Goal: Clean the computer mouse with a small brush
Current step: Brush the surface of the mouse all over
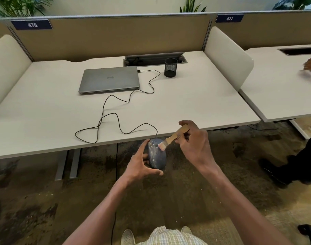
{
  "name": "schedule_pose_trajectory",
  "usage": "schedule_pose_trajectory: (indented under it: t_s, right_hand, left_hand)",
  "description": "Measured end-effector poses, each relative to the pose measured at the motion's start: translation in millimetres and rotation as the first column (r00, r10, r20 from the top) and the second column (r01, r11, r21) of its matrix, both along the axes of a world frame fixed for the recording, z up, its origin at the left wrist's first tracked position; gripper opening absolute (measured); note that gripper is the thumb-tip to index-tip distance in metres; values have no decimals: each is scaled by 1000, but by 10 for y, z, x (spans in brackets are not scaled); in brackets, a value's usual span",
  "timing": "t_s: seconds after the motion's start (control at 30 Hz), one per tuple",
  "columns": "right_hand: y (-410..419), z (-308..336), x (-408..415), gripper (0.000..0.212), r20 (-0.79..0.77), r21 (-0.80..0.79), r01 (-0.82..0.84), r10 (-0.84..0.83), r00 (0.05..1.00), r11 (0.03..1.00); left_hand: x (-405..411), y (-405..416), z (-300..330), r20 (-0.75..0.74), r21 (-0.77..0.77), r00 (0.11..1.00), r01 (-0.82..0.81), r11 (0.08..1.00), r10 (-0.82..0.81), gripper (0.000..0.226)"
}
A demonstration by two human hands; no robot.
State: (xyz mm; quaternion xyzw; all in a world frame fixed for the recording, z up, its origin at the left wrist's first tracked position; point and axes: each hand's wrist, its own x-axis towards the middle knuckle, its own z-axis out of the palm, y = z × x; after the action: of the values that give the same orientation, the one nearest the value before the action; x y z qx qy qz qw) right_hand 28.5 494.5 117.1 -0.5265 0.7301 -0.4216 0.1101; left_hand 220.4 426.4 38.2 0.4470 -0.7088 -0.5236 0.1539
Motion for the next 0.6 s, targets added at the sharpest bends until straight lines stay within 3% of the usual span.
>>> schedule_pose_trajectory:
  t_s: [0.2, 0.33, 0.43, 0.53, 0.6]
  right_hand:
    - [-84, 65, -26, 36, -70, -3, 37, -37, 997, 999]
    - [-236, 137, 2, 36, -9, -32, 34, -34, 999, 999]
    - [-322, 134, 1, 37, 24, 40, 74, -75, 997, 996]
    - [-304, 129, -64, 34, -48, 46, 119, -117, 992, 992]
    - [-265, 147, -82, 27, -79, -11, 47, -47, 996, 999]
  left_hand:
    - [25, -15, 2, -11, 6, 1000, 12, 1000, -12, 135]
    - [21, -42, 8, -15, -16, 999, 30, 999, -30, 134]
    - [19, -57, 17, -20, -18, 999, 38, 999, -38, 134]
    - [49, -57, -5, -38, 5, 999, 33, 999, -33, 136]
    - [61, -80, -29, -40, 3, 999, 30, 1000, -30, 136]
